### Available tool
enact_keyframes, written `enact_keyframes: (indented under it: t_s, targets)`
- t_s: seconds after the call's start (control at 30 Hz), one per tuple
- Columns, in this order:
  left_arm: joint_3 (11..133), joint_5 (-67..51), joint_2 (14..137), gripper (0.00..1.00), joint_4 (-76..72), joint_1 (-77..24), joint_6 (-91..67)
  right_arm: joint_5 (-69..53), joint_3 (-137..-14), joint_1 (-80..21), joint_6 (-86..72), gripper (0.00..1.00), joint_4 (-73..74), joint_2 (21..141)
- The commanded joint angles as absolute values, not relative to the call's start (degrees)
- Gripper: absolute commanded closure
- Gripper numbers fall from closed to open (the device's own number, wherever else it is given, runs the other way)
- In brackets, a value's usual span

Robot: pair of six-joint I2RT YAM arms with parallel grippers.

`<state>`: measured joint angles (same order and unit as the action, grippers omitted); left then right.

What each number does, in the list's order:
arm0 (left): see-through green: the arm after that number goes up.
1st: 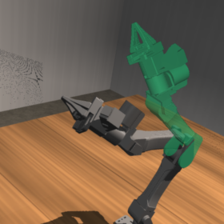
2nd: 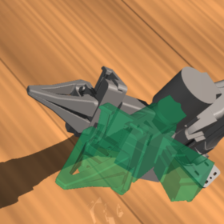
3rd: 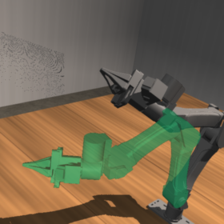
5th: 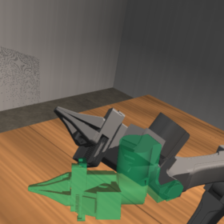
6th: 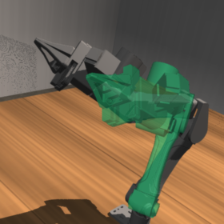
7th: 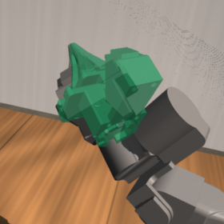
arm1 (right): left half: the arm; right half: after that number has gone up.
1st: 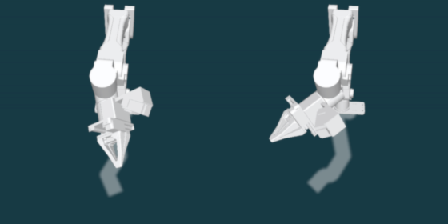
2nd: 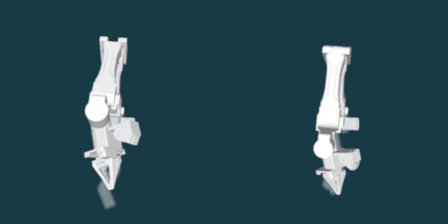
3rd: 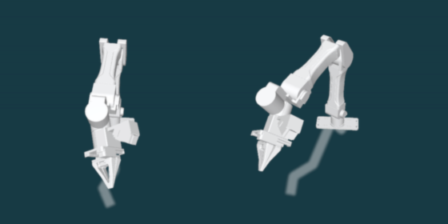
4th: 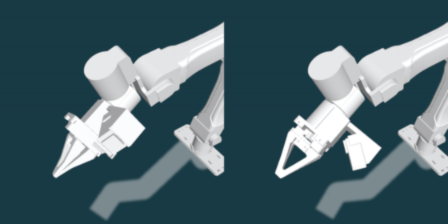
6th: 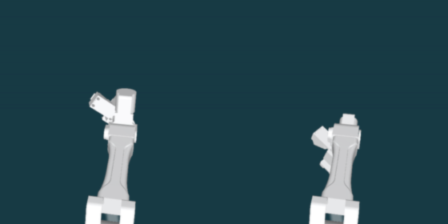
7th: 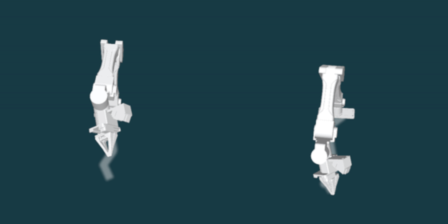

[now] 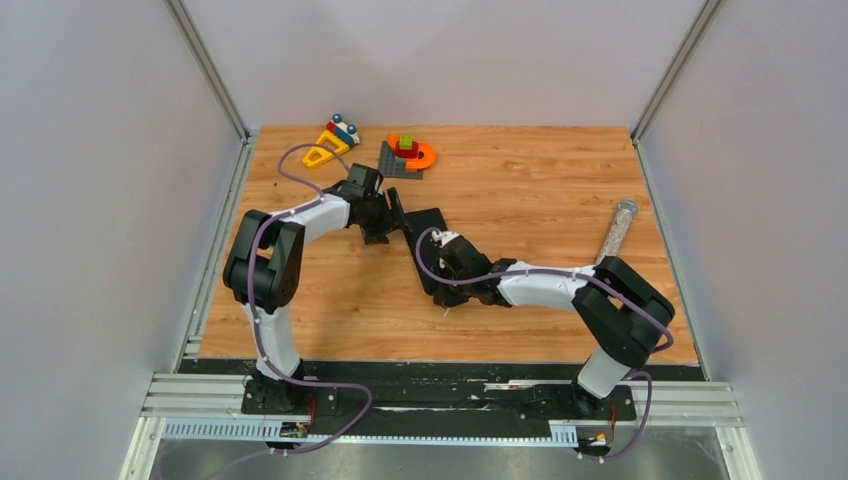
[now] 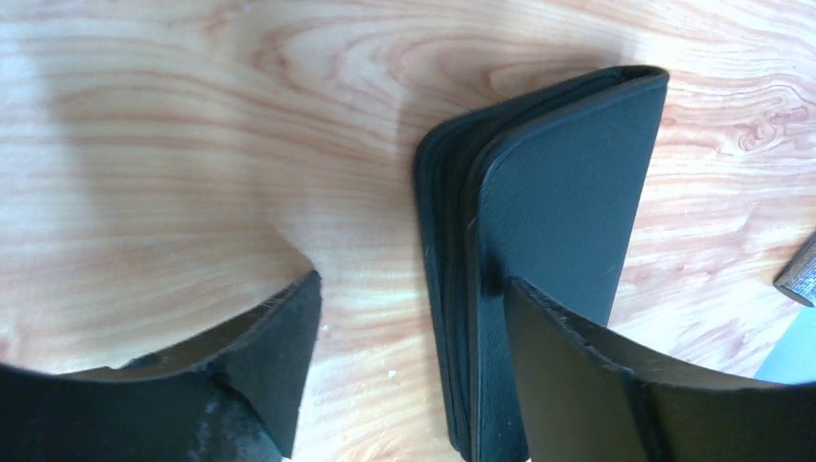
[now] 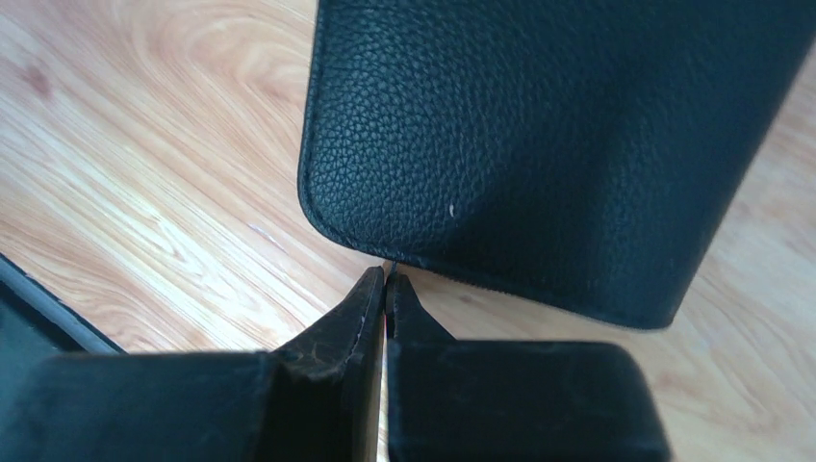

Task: Sort the hair-cutting tools

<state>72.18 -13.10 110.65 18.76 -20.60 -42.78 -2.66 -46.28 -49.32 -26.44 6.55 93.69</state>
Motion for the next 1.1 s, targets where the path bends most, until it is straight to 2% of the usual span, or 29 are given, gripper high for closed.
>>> enact_keyframes:
  t_s: [0.0,0.2,0.37,0.5,0.57,0.8,0.9,1.07]
  targets:
    - [66.7,-12.3,103.2,0.19,18.6,-20.2,-40.8,-6.6,-52.2,-49.3,-25.8,1.00,3.0,97.6]
    - [55.9,-16.8,95.3,0.18,15.3,-21.2,-44.6,-9.2,-57.1,-49.3,-25.4,1.00,1.6,102.3]
    - [51.0,-19.1,91.9,0.20,11.8,-24.8,-47.6,-10.4,-59.7,-49.3,-25.4,1.00,1.5,105.0]
    - [51.0,-19.3,93.1,0.26,10.7,-27.2,-49.0,-11.0,-60.3,-49.3,-25.5,1.00,1.4,105.7]
    - [51.4,-19.3,94.0,0.33,10.7,-27.9,-49.0,-10.9,-60.3,-49.3,-25.5,1.00,1.5,105.6]
    - [52.7,-16.1,94.4,0.78,13.8,-28.0,-47.7,-8.9,-56.7,-49.3,-25.7,1.00,3.0,102.5]
    - [54.4,-14.2,95.3,0.92,16.0,-28.0,-46.1,-6.8,-53.3,-49.4,-25.7,1.00,4.3,99.1]
    - [56.7,-11.9,96.5,1.00,20.0,-27.9,-42.8,-1.9,-46.3,-48.8,-25.3,1.00,6.5,92.5]
